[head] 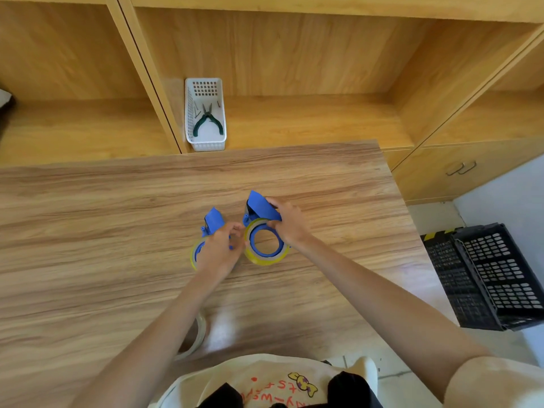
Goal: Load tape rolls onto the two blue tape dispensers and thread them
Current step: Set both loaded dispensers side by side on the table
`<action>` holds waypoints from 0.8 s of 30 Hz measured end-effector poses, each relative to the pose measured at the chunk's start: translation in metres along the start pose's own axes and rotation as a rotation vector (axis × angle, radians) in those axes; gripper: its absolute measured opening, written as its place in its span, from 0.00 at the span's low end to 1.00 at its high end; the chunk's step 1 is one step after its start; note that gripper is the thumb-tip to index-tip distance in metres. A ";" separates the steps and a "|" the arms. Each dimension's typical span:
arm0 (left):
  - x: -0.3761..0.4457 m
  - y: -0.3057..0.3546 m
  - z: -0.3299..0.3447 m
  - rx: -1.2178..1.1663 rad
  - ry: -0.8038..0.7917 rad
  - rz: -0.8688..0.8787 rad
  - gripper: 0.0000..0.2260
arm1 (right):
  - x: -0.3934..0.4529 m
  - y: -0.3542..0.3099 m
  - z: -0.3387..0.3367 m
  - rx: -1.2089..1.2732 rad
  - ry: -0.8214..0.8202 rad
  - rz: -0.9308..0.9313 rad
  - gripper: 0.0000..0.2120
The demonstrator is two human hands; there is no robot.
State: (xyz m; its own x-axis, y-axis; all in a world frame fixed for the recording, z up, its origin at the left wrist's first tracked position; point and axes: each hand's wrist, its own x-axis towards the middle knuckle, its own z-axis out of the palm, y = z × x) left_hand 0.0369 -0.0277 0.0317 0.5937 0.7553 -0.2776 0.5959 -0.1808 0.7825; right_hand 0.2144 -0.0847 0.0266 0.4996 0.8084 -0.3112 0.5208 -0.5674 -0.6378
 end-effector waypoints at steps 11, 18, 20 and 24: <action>0.012 -0.011 0.024 0.420 -0.322 -0.018 0.31 | 0.010 0.023 0.037 -0.065 0.002 0.148 0.29; 0.021 -0.021 0.031 0.465 -0.368 -0.023 0.36 | 0.012 0.030 0.047 -0.012 -0.005 0.133 0.29; 0.023 -0.025 0.032 0.453 -0.379 -0.020 0.36 | 0.012 0.032 0.049 0.001 -0.005 0.139 0.29; 0.026 -0.033 0.035 0.477 -0.406 -0.012 0.37 | 0.013 0.034 0.054 -0.041 -0.003 0.152 0.29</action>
State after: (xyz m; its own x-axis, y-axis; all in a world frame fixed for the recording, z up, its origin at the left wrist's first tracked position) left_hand 0.0516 -0.0237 -0.0205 0.6875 0.4764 -0.5481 0.7242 -0.5055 0.4691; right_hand 0.2012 -0.0852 -0.0369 0.5727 0.7131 -0.4043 0.4675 -0.6893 -0.5535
